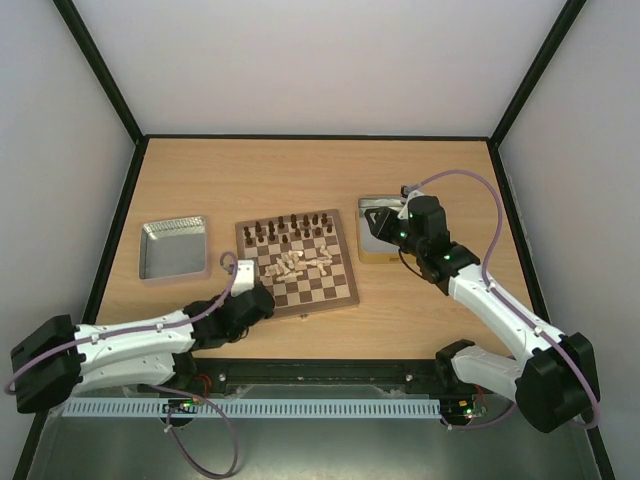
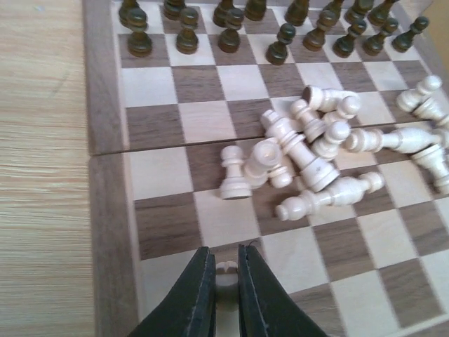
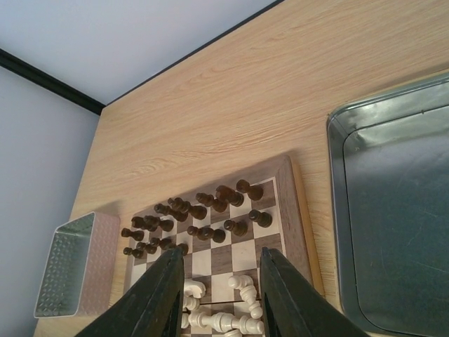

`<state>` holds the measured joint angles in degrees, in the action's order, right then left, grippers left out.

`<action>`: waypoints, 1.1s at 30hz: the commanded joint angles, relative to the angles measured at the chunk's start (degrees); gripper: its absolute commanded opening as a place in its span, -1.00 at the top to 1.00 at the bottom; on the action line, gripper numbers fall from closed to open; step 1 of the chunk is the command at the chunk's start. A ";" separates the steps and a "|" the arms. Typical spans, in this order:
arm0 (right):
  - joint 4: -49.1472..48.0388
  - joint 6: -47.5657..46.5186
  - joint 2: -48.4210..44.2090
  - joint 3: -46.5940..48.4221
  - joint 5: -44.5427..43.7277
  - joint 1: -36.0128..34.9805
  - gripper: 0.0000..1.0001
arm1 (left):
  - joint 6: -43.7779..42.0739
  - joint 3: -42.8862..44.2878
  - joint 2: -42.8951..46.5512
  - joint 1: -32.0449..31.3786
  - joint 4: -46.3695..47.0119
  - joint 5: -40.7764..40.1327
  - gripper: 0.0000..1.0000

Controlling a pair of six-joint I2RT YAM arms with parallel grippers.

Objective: Set up the chess pieces on the board
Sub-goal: Pick up the chess piece from the chessboard, then place the chess piece on the chessboard.

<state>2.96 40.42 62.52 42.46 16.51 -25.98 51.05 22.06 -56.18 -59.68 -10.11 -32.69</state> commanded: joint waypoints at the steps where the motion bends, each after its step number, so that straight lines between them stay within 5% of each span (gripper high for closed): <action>1: -2.56 1.03 0.56 -0.88 -0.25 -0.39 0.40 | 4.56 -3.59 -1.93 -6.69 6.12 -17.87 0.83; 11: -2.89 1.41 1.05 -0.97 -0.57 -0.39 0.41 | 11.73 -5.51 -6.82 -12.48 6.88 -27.39 0.84; 28: -2.77 1.32 1.77 -0.63 -0.86 -0.39 0.39 | 10.20 -6.95 -6.01 -12.69 9.79 -24.87 0.52; 33: -2.31 1.41 1.26 -0.45 -0.79 -0.40 0.37 | 11.34 -3.41 -1.06 -7.03 0.49 -17.95 0.26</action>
<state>1.83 41.52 64.14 42.13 16.49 -25.98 61.36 15.42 -60.95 -70.78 -2.81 -54.83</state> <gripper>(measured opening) 0.313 0.328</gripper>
